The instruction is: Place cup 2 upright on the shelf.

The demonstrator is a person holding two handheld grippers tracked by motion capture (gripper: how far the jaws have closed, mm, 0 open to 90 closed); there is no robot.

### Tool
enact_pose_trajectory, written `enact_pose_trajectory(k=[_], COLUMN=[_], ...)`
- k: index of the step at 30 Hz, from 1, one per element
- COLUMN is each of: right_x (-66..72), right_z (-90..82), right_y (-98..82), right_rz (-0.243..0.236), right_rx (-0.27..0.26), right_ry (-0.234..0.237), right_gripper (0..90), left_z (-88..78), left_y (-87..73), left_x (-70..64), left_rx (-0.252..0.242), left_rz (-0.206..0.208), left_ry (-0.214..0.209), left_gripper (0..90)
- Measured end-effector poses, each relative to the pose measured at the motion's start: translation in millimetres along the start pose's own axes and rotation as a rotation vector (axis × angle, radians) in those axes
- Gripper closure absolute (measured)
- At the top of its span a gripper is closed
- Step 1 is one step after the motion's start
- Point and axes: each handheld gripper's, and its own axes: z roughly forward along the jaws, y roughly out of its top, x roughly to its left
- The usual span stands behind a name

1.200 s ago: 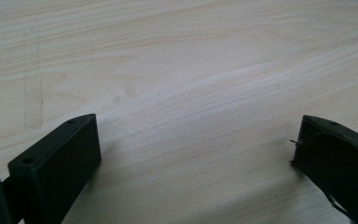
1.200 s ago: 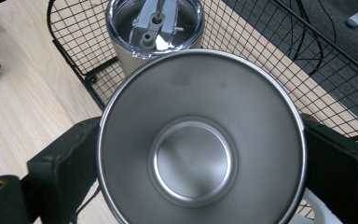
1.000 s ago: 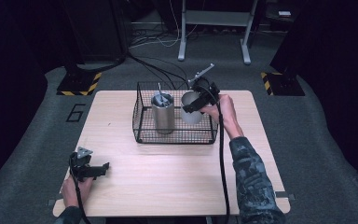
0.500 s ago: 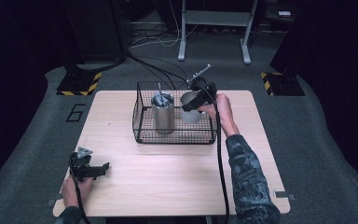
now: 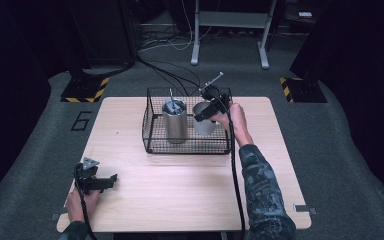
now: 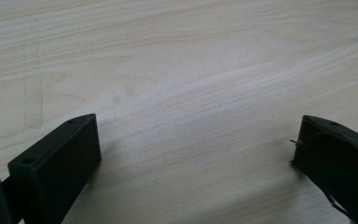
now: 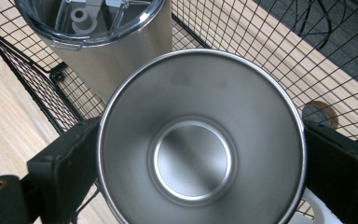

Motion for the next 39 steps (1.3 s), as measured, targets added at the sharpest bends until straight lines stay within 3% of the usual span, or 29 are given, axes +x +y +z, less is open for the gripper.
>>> enact_pose_trajectory(k=[11, 25, 39], right_x=[-0.4, 0.4, -0.9], right_z=[14.3, 31.3, 40.8], right_y=[-3.6, -8.2, -11.7], right_rz=[0.025, 0.022, 0.041], right_rx=[0.018, 0.05, 0.06], right_ry=[0.013, 0.016, 0.025], right_gripper=[5.5, 5.5, 5.5], left_z=[0.0, 0.0, 0.0], left_y=[0.0, 0.0, 0.0], left_x=[0.1, 0.1, 0.1], left_rx=[0.001, 0.001, 0.001], left_rz=[0.001, 0.001, 0.001], left_ry=[0.0, 0.0, 0.0], left_gripper=[0.3, 0.3, 0.3])
